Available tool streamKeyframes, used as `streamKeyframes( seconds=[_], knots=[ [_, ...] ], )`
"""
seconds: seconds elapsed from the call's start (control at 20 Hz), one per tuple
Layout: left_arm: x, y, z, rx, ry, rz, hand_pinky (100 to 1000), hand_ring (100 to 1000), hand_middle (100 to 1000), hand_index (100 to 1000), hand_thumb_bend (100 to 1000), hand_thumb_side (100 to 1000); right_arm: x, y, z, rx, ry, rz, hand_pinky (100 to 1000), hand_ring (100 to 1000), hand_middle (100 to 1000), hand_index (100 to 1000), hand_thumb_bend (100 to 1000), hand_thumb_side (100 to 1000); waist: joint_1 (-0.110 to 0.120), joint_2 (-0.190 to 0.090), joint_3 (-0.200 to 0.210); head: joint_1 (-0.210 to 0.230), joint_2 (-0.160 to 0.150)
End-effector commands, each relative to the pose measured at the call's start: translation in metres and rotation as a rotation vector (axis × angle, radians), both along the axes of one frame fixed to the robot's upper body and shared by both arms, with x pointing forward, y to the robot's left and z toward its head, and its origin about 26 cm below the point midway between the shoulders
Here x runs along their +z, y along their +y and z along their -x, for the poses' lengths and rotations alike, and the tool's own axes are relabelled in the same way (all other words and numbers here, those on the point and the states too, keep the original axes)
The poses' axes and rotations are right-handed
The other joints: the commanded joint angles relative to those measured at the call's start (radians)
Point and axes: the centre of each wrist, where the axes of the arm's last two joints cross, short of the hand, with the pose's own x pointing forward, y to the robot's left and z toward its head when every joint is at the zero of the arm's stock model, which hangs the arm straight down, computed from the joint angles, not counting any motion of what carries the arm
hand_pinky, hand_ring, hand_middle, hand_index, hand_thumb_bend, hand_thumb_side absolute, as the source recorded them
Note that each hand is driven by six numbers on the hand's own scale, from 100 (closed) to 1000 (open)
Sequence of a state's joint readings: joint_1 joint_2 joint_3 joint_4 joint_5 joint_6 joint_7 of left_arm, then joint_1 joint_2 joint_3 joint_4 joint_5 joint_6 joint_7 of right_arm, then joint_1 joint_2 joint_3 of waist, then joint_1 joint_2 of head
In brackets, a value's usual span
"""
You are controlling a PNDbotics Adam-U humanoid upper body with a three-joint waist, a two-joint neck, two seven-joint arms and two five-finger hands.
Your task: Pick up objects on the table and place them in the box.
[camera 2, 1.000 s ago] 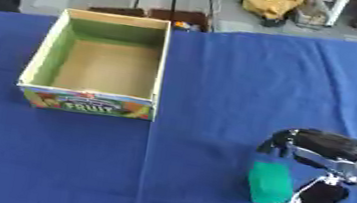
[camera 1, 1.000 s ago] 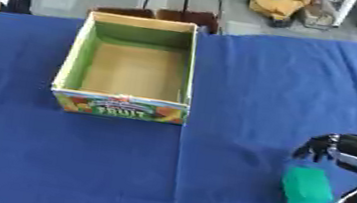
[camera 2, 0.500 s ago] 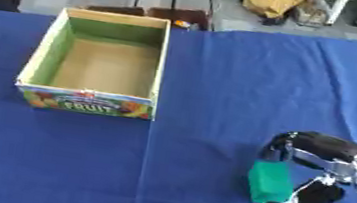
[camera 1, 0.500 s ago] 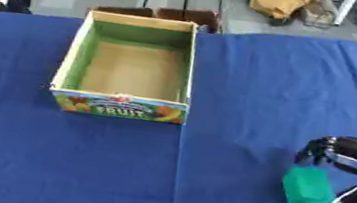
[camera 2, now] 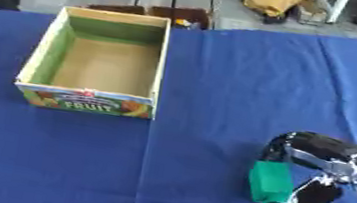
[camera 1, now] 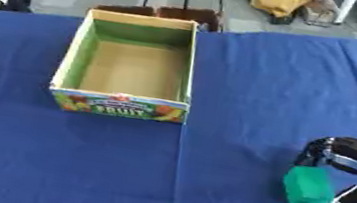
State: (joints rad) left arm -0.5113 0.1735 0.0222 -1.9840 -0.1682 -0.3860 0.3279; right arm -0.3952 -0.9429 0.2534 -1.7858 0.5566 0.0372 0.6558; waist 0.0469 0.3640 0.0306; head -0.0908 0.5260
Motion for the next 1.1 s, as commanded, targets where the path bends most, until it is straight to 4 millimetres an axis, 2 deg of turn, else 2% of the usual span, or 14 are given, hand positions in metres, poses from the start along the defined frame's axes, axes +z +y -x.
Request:
streamKeyframes(
  seconds=[0.05,0.75,1.1],
  knots=[
    [0.007,-0.002,0.003,-0.009,-0.025,0.000,781,926,911,999,100,1000,0.008,-0.005,-0.001,-0.023,-0.025,-0.002,660,715,705,761,488,309,-0.006,-0.014,0.002,-0.002,-0.012],
    [0.007,-0.002,0.003,-0.010,-0.023,-0.002,780,926,907,993,100,1000,0.018,0.000,0.002,-0.024,-0.141,-0.046,579,617,594,672,266,342,-0.010,-0.011,-0.002,0.000,-0.014],
    [0.007,-0.002,0.003,-0.009,-0.020,-0.003,780,926,907,993,100,1000,0.033,0.004,0.004,-0.006,-0.212,-0.040,569,602,561,649,228,351,-0.013,-0.011,-0.001,0.003,-0.012]
  ],
)
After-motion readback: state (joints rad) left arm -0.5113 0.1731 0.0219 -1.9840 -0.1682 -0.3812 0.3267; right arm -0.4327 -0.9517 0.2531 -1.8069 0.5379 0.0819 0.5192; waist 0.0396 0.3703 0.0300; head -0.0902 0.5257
